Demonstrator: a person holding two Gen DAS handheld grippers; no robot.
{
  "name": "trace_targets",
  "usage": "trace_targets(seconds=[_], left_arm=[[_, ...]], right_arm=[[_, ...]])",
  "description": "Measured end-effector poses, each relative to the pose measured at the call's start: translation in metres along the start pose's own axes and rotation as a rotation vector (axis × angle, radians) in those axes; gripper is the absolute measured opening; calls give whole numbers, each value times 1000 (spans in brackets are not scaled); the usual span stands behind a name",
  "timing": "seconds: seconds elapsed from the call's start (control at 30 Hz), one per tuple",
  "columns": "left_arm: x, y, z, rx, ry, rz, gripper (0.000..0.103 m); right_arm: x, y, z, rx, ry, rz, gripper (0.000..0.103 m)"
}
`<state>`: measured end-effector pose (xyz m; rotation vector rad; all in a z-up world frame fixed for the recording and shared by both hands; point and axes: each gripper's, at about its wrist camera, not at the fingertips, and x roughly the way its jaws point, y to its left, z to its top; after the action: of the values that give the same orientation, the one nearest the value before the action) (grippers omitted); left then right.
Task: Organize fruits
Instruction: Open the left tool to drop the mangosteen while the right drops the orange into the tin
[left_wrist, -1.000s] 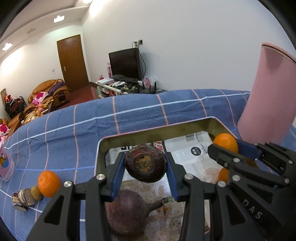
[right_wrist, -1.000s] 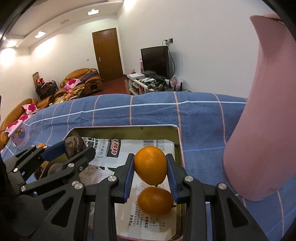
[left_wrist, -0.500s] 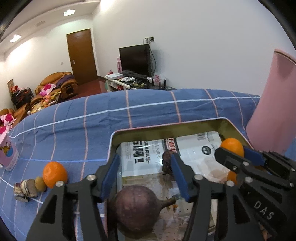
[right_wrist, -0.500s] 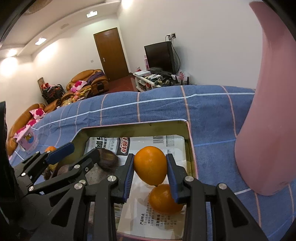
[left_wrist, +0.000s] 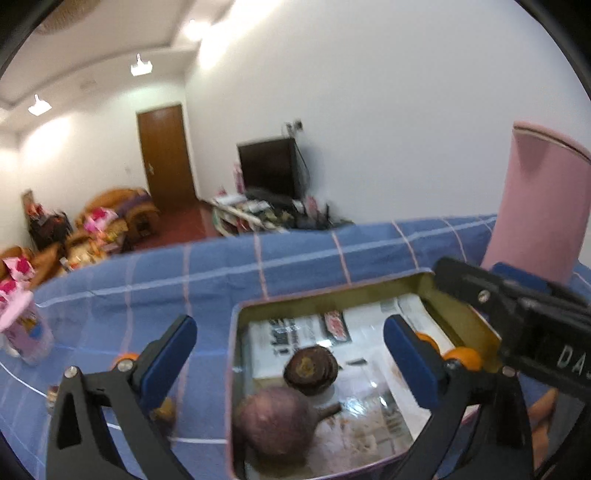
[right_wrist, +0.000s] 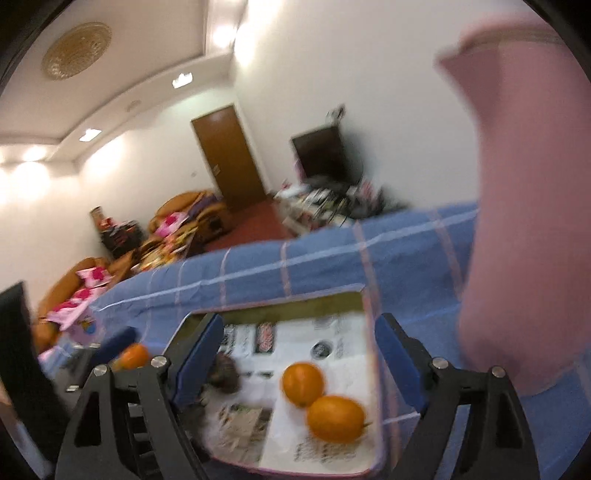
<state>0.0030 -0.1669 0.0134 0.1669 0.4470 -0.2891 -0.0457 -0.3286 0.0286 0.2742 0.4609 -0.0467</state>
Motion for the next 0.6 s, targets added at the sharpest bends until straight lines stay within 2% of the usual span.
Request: trace_targets(seconds=[0.1, 0.27, 0.47, 0.6], left_arm=[[-3, 8, 0, -11, -29, 46, 103], [3, 21, -2, -54, 0, 83, 103], [-2, 31, -6, -60, 7, 92, 103], [-7, 34, -11, -47, 16, 84, 103]], right_arm=[[-9, -3, 3, -9, -60, -51, 85], [-9, -11, 3, 5, -88, -139, 85], [-6, -17, -3, 27, -58, -163, 85], [-13, -14, -5, 23, -86, -174, 85]])
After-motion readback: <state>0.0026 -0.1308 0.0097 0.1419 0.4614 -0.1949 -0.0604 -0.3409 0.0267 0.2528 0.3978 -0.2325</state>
